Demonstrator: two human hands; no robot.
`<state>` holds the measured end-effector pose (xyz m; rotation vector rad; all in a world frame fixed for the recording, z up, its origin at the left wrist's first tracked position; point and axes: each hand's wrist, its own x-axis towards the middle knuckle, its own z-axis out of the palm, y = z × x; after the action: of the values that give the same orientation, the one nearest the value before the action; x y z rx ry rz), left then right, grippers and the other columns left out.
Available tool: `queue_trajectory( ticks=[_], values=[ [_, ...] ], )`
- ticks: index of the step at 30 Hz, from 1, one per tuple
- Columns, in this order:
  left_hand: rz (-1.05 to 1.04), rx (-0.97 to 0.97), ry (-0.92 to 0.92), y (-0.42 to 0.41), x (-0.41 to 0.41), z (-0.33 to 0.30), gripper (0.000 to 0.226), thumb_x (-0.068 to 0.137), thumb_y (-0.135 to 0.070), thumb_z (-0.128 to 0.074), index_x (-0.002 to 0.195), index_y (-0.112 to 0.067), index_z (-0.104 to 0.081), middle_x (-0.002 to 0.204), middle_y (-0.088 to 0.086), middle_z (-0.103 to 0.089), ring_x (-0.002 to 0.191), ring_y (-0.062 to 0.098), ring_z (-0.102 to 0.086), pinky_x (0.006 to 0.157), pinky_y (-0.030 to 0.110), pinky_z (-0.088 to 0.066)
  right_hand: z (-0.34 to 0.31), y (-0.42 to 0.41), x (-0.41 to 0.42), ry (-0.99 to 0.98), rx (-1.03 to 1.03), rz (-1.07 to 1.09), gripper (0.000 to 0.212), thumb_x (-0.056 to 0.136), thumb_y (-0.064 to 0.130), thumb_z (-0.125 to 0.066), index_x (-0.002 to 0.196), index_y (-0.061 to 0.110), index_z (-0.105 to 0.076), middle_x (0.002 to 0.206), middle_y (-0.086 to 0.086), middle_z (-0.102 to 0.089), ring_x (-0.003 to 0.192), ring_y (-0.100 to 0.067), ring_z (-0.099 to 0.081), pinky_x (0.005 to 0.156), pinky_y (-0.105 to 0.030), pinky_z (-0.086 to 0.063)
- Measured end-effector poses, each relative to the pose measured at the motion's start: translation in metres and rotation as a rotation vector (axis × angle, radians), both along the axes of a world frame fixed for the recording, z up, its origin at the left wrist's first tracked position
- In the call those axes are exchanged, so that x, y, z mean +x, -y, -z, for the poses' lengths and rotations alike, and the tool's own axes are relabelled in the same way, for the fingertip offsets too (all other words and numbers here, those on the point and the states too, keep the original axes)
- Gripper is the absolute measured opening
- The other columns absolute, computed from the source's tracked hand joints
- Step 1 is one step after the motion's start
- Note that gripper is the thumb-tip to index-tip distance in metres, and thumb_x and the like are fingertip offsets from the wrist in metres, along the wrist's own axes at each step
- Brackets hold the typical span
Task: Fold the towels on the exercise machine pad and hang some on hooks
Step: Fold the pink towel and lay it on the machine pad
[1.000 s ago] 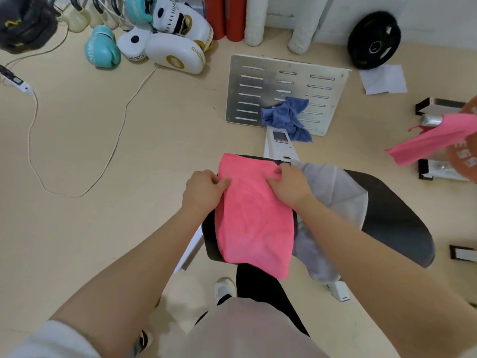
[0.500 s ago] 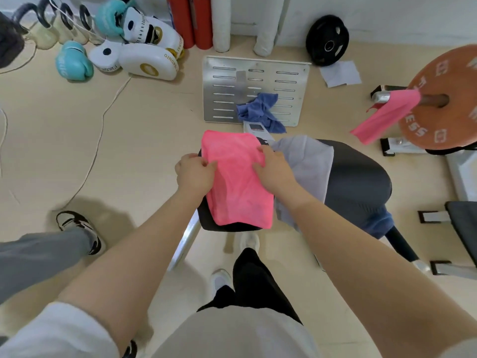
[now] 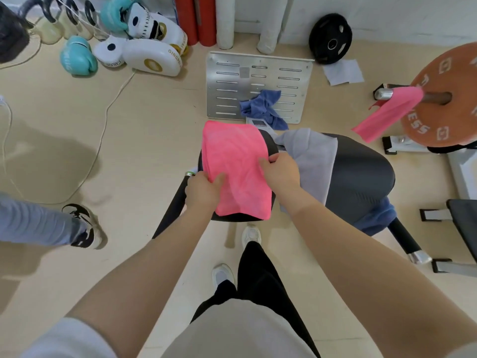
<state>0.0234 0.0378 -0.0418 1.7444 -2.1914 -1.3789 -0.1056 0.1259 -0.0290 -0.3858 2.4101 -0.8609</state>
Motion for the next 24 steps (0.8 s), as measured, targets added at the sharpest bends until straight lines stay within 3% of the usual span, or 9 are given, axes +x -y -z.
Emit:
queue_trajectory(
  ticks=[2, 4, 6, 10, 15, 18, 20, 21, 24],
  values=[
    [0.004, -0.010, -0.024, -0.001, 0.001, -0.001, 0.045, 0.087, -0.028, -0.054, 0.054, -0.016, -0.026, 0.064, 0.019, -0.037, 0.067, 0.038, -0.039, 0.060, 0.045, -0.039, 0.003, -0.006, 0.005, 0.083, -0.056, 0.028, 0.040, 0.083, 0.014, -0.054, 0.050, 0.010, -0.031, 0.050, -0.002, -0.025, 0.047, -0.016, -0.022, 0.048, -0.026, -0.018],
    [-0.003, -0.009, -0.087, -0.001, 0.005, 0.001, 0.042, 0.091, -0.021, -0.048, 0.055, -0.014, -0.027, 0.058, 0.007, -0.031, 0.059, 0.028, -0.032, 0.058, 0.039, -0.032, 0.009, -0.012, 0.010, 0.121, -0.102, 0.054, 0.026, 0.080, 0.014, -0.059, 0.060, 0.000, -0.049, 0.059, -0.010, -0.037, 0.056, -0.019, -0.033, 0.054, -0.029, -0.026],
    [-0.014, 0.023, -0.143, 0.002, 0.012, 0.003, 0.038, 0.094, -0.017, -0.040, 0.057, -0.013, -0.030, 0.058, 0.002, -0.032, 0.055, 0.019, -0.030, 0.055, 0.032, -0.025, 0.013, -0.018, 0.012, 0.154, -0.130, 0.086, 0.018, 0.078, 0.016, -0.064, 0.071, 0.000, -0.059, 0.069, -0.011, -0.047, 0.065, -0.021, -0.042, 0.061, -0.033, -0.036],
    [0.013, 0.029, -0.143, 0.003, 0.020, 0.002, 0.038, 0.096, -0.012, -0.032, 0.058, -0.014, -0.035, 0.061, 0.001, -0.037, 0.057, 0.017, -0.034, 0.057, 0.031, -0.026, 0.016, -0.026, 0.015, 0.124, -0.188, 0.188, 0.010, 0.080, 0.015, -0.067, 0.082, 0.008, -0.062, 0.082, -0.005, -0.062, 0.079, -0.021, -0.059, 0.072, -0.034, -0.048],
    [-0.147, 0.096, -0.208, -0.007, 0.020, 0.007, 0.015, 0.096, -0.022, -0.039, 0.091, -0.008, -0.039, 0.071, -0.006, -0.042, 0.066, 0.015, -0.044, 0.064, 0.027, -0.034, 0.023, -0.034, 0.026, 0.077, -0.095, 0.181, 0.029, 0.083, 0.030, -0.064, 0.096, 0.005, -0.060, 0.090, 0.000, -0.062, 0.084, -0.016, -0.056, 0.070, -0.025, -0.037],
    [-0.089, 0.204, -0.195, -0.011, 0.023, 0.013, 0.034, 0.093, -0.036, -0.048, 0.077, -0.006, -0.043, 0.066, -0.001, -0.043, 0.057, 0.013, -0.043, 0.051, 0.018, -0.035, 0.019, -0.036, 0.026, 0.132, -0.101, 0.187, 0.036, 0.081, 0.032, -0.067, 0.105, 0.007, -0.057, 0.094, 0.003, -0.058, 0.087, -0.013, -0.054, 0.073, -0.025, -0.039],
    [-0.048, 0.341, -0.218, -0.012, 0.026, 0.017, 0.036, 0.092, -0.039, -0.051, 0.100, -0.005, -0.058, 0.089, 0.003, -0.058, 0.079, 0.018, -0.056, 0.067, 0.022, -0.043, 0.019, -0.039, 0.026, 0.190, -0.137, 0.174, 0.038, 0.078, 0.026, -0.070, 0.106, 0.007, -0.053, 0.094, 0.001, -0.058, 0.088, -0.016, -0.056, 0.071, -0.027, -0.043],
    [-0.039, 0.397, -0.218, -0.011, 0.027, 0.018, 0.043, 0.091, -0.040, -0.051, 0.114, -0.004, -0.056, 0.102, 0.004, -0.060, 0.091, 0.020, -0.058, 0.074, 0.025, -0.045, 0.018, -0.041, 0.027, 0.240, -0.175, 0.169, 0.039, 0.078, 0.022, -0.071, 0.106, 0.007, -0.050, 0.092, -0.001, -0.058, 0.087, -0.019, -0.057, 0.072, -0.031, -0.046],
    [-0.050, 0.535, -0.184, -0.009, 0.031, 0.016, 0.052, 0.087, -0.045, -0.056, 0.119, -0.004, -0.056, 0.117, 0.007, -0.063, 0.103, 0.023, -0.061, 0.086, 0.032, -0.050, 0.019, -0.049, 0.031, 0.366, -0.251, 0.123, 0.044, 0.079, 0.011, -0.070, 0.109, 0.014, -0.037, 0.092, -0.011, -0.053, 0.086, -0.024, -0.055, 0.081, -0.042, -0.051]
  ],
)
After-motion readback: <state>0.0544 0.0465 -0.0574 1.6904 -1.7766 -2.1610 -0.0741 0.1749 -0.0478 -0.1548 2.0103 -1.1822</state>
